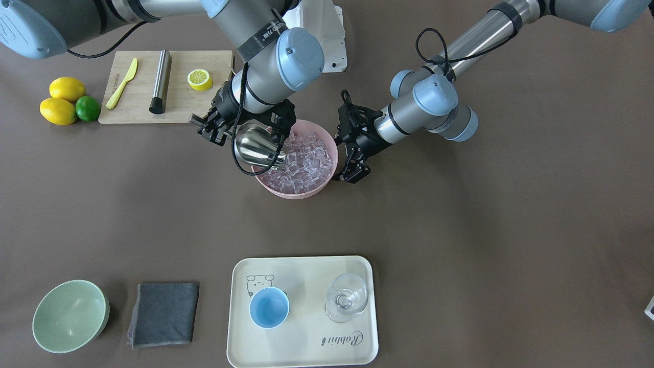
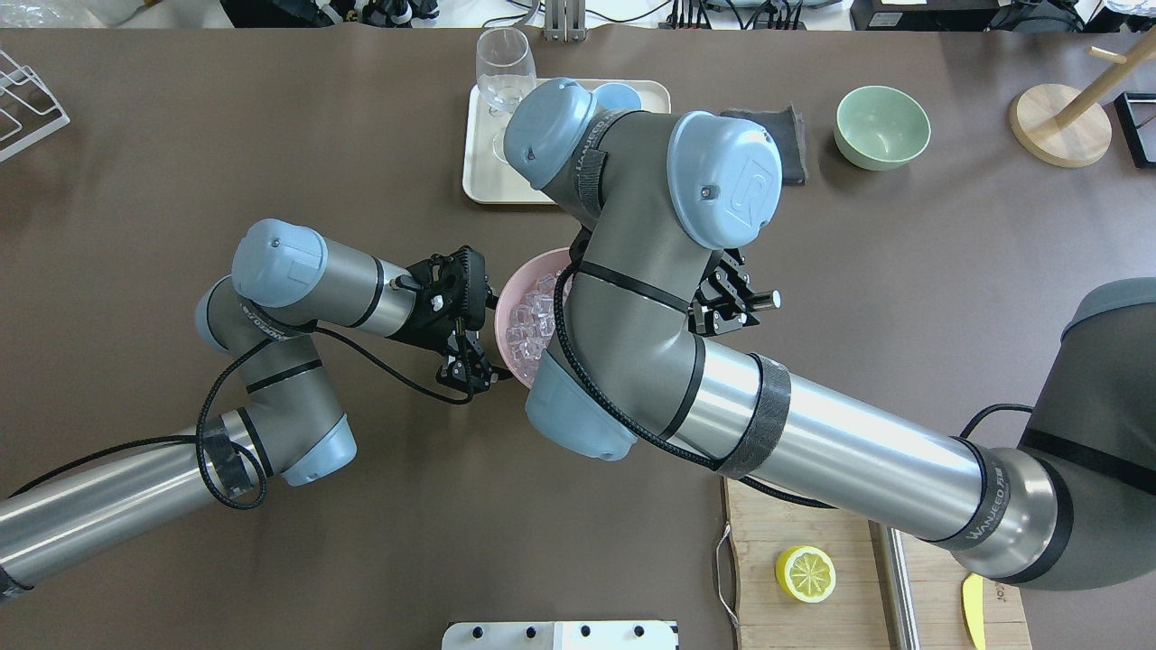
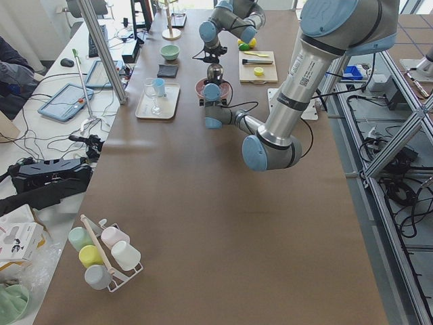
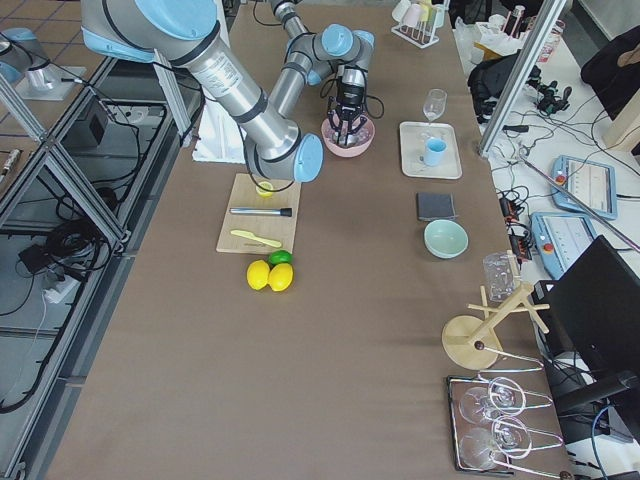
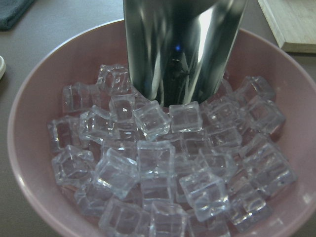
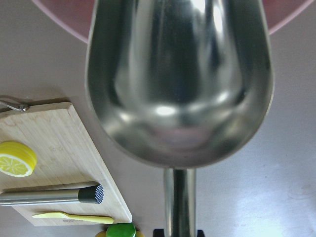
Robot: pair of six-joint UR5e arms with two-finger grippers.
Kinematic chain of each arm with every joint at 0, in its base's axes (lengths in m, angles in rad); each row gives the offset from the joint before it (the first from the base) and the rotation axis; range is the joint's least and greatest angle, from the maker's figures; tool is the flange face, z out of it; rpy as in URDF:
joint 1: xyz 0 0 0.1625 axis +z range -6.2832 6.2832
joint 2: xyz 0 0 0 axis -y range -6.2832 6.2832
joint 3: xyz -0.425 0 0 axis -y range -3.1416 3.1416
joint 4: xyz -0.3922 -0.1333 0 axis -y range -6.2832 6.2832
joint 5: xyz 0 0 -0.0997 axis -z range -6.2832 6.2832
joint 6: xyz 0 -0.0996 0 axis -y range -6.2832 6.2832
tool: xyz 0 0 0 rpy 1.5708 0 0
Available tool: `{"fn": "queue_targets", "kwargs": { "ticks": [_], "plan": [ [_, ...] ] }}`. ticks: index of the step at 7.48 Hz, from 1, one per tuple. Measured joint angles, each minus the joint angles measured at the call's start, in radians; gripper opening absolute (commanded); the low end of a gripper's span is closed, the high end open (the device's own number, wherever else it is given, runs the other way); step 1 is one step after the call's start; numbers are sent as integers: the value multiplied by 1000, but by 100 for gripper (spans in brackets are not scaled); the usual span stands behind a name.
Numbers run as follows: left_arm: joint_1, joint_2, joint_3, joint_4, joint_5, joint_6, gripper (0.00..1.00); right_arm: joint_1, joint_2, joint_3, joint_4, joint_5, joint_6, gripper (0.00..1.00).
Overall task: Put ice in cup with scoop
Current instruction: 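Push the scoop into the ice cubes while the left gripper steadies the bowl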
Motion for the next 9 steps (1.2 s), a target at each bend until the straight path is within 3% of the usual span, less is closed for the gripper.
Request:
{"fn": "queue_targets", "kwargs": {
  "ticks": [9],
  "plan": [
    [0,2,-1,-1,-1,0,98,-1,-6,-47,157,18,106,0]
  ]
}}
